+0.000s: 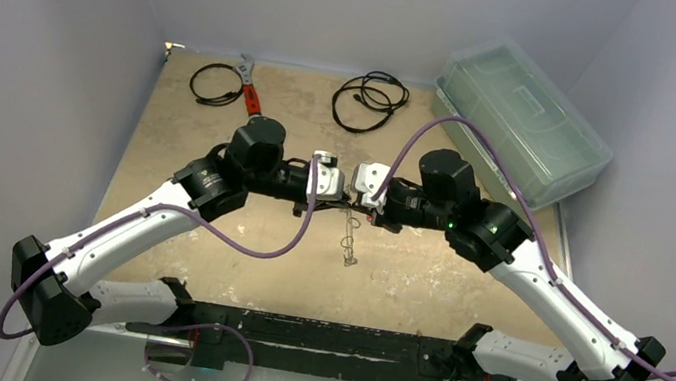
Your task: Put the keys on the keyring
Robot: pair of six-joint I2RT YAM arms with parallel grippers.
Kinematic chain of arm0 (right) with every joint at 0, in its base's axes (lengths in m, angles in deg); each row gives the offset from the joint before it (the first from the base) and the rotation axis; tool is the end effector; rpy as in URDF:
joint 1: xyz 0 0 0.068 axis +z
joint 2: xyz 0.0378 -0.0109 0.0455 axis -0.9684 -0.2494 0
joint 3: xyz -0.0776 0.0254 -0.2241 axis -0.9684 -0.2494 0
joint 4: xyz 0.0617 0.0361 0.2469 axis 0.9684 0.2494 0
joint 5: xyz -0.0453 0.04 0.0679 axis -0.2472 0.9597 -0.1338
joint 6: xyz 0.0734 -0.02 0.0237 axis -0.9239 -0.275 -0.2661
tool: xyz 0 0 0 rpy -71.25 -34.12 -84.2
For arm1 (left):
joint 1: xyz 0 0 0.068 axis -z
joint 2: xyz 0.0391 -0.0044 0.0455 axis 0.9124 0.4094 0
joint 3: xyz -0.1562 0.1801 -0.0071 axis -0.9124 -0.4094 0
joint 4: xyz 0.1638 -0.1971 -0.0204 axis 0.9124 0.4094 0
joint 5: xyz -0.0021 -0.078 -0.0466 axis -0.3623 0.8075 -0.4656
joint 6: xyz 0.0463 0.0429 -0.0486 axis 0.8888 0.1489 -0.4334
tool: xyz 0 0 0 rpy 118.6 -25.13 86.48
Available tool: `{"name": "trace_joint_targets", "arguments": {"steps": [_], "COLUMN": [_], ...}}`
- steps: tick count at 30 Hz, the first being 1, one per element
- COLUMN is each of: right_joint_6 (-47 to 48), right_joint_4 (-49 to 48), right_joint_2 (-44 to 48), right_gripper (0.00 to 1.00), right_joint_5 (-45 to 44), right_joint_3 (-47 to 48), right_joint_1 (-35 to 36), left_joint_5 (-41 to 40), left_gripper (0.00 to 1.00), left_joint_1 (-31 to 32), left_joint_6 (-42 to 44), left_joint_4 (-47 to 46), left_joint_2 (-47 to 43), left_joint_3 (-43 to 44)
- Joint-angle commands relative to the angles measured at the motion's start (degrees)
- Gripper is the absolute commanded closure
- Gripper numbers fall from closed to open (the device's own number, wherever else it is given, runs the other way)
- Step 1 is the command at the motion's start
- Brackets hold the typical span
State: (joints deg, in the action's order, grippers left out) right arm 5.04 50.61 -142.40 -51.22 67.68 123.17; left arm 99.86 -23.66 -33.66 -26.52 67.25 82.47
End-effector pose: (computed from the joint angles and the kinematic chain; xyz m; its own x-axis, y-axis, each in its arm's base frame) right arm 0.1638 0.2194 0.3382 0.2298 -0.4837 -0.8445 -0.9385 0.1198 -0.3239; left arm 0.1842 -0.2254 0.3219 0.1794 0.2888 -0.9404 0.9772 0.0583 0.2043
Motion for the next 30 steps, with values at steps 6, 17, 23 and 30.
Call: {"name": "trace_joint_targets", "arguments": {"steps": [6,17,23,30], "right_joint_6": [0.8,-1.0,-3.9,-6.1], "right_joint_4": [-4.4,-18.7,-25.5,-29.0], "right_joint_2": [2.0,9.0,13.8,13.2], "right_gripper": [1.0,0.58,0.6,0.64], "right_joint_5": [0.8,-9.9,-7.3,-4.0], "right_joint_3": [0.0,-6.6,-10.1,-10.8], "right_joint_1": [0.9,1.0,0.9,0.9], "left_joint_5": [0.9,-1.8,-0.9,1.5], "left_gripper": [1.0,1.0,1.0,1.0], "left_joint_1": [0.1,-1.0,-2.6,-3.2], "left_joint_6": [-1.2,-6.5,-10.1,-12.4], "left_joint_4": [-2.5,-14.4,-22.7,-26.4], "left_joint_2": [1.7,-5.7,-10.7,-13.5], "left_joint_3": [0.0,-5.0,-8.2,-9.6]}}
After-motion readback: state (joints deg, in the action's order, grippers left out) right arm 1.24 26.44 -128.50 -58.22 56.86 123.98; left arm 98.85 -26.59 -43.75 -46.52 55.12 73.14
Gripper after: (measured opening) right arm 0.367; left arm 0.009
